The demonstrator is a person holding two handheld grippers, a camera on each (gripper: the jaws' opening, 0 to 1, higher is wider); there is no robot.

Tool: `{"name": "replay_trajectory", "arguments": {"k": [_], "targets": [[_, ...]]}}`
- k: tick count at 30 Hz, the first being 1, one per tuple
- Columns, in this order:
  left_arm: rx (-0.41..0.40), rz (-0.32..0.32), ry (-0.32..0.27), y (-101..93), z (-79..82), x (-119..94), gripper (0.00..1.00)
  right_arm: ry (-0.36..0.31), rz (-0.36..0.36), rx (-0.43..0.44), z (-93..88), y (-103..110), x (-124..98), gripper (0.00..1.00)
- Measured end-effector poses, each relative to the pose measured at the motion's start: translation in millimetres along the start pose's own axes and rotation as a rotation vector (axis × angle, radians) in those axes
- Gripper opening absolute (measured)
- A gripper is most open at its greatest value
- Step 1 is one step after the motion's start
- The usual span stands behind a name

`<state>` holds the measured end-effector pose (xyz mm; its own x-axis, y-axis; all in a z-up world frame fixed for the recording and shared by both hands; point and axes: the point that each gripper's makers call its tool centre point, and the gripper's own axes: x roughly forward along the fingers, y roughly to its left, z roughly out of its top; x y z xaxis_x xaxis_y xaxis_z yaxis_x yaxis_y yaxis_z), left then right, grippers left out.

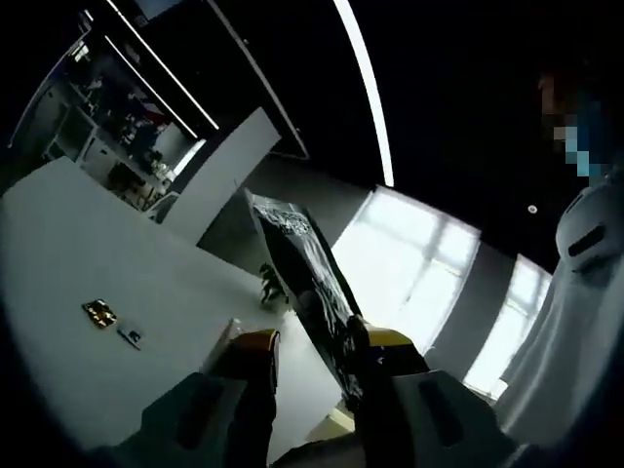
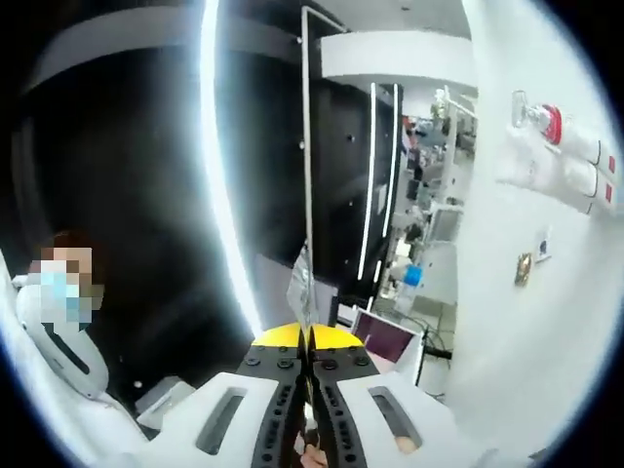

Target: Arrange the skincare products in the storage area until every visible bottle or jar stands upright without overlapping.

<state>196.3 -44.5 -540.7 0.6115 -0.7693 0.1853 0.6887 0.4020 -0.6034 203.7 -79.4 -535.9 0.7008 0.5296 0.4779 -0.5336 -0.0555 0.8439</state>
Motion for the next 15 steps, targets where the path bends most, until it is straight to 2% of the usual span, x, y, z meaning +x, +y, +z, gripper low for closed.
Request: {"name": "replay_trajectory", "arguments": {"k": [3, 5, 9, 10, 15], "targets": [[-0.022, 0.007, -0.029, -0.5, 3.7, 0.0, 0.08, -0.017, -0.016, 0.017, -1.9, -3.5, -3.1, 0.01], [-0.065, -0.006, -0.021, -2.8, 3.3, -1.1, 0.05, -0.021, -0.017, 0.026, -1.9, -3.9, -4.3, 0.01], [-0.076, -0.004, -0.006, -1.9, 3.6, -4.1, 0.02, -0.008, -0.032, 0.008, -4.8, -5.8, -3.6, 0.01], [-0.102, -0.012, -0.006, -3.5, 4.8, -5.2, 0.02, -0.005, -0.031, 0.014, -5.8, -5.6, -3.3, 0.01], [-0.13, -0.006, 0.013, -3.1, 5.0, -8.9, 0.01, 0.05, -0.024, -0.033, -10.5, -4.8, -1.8, 0.02]]}}
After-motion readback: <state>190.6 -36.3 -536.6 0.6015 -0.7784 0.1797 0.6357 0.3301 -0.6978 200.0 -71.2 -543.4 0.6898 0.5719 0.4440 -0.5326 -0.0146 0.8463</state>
